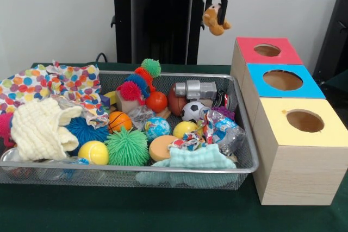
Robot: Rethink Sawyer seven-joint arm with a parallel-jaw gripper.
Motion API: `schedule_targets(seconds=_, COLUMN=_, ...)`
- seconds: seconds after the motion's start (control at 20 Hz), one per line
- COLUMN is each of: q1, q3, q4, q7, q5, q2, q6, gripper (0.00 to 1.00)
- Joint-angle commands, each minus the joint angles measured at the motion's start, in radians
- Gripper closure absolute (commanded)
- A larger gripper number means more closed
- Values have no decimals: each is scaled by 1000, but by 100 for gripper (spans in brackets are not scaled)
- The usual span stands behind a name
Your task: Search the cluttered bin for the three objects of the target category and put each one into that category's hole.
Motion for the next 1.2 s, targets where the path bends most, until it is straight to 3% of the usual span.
schedule_targets(seconds=0.05, q1=-130, q3=208, q4=62, q7=-388, q5=-92, q2=-55, q6=39, gripper=100)
schedule_targets(seconds=0.25, q1=-148, q3=246, q4=66, q7=-388, q5=-79, q2=-94, q6=90, gripper=100)
schedule_targets(seconds=0.65, q1=-86, q3=276, q4=15, q7=-296, q5=-53, q2=-125, q6=191, gripper=100)
schedule_targets(seconds=1.2, q1=11, q3=263, q4=-54, q7=-153, q5=-65, q2=-60, q6=218, gripper=100)
